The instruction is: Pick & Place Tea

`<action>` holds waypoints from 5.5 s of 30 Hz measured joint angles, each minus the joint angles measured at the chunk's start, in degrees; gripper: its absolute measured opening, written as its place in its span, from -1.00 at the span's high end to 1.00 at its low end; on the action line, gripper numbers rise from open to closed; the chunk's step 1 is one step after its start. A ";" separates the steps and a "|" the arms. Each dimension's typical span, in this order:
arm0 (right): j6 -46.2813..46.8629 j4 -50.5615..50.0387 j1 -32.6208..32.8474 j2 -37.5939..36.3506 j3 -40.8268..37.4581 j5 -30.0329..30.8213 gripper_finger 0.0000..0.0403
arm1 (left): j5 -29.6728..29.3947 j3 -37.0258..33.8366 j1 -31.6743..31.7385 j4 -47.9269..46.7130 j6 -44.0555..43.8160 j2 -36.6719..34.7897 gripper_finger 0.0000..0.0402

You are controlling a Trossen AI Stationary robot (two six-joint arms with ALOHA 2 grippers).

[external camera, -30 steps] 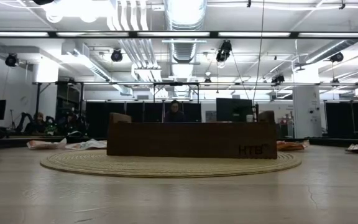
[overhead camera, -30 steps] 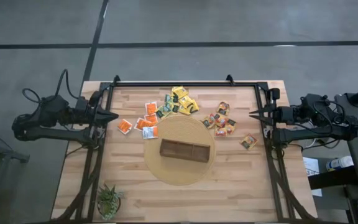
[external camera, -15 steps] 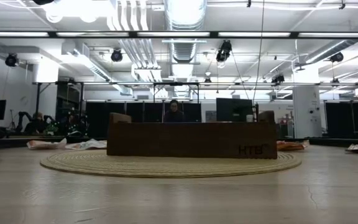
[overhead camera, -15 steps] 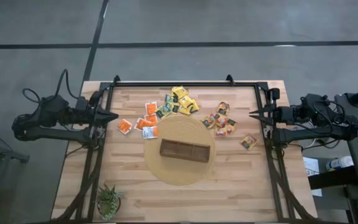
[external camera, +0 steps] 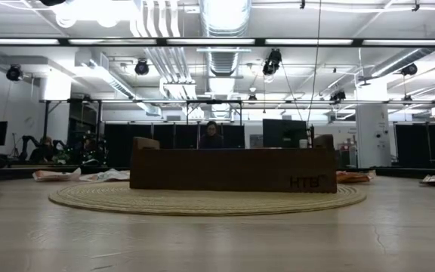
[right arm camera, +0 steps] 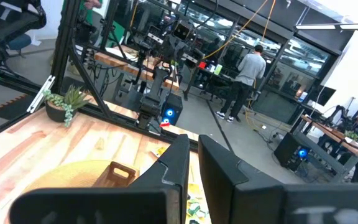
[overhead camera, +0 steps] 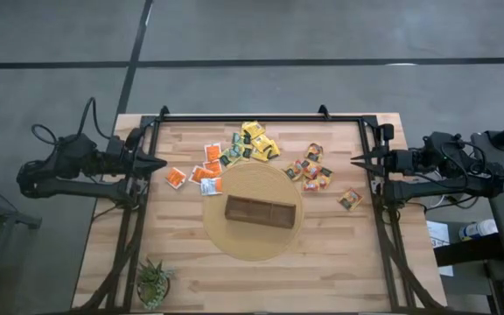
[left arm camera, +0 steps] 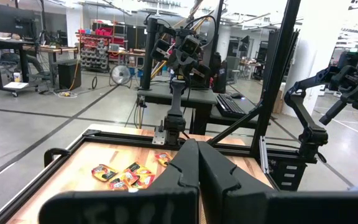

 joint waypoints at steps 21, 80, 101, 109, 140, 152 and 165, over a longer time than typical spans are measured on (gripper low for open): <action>0.00 0.00 -0.02 -0.02 0.00 0.00 0.83 | 0.00 0.00 0.00 0.00 0.00 0.00 1.00; 6.53 1.27 -0.02 0.20 0.02 -0.02 0.83 | 0.00 0.00 0.00 0.00 0.00 0.00 1.00; 11.32 15.85 -0.02 13.51 -0.11 -0.09 0.83 | -0.02 0.00 0.00 0.00 0.00 0.00 1.00; 7.46 15.82 -0.07 20.91 -0.13 0.47 0.83 | 0.00 0.00 0.00 0.00 0.00 0.00 1.00; 19.60 -3.90 -0.81 33.75 2.31 48.01 0.42 | 0.00 0.00 0.00 0.00 0.00 0.00 1.00; 19.48 -3.50 -4.01 37.77 1.67 47.63 -0.66 | -0.01 0.00 0.02 0.00 0.00 0.00 1.00; 23.40 -5.26 -4.02 40.68 9.99 47.54 -0.71 | -0.02 0.01 0.02 -0.07 0.00 0.00 1.00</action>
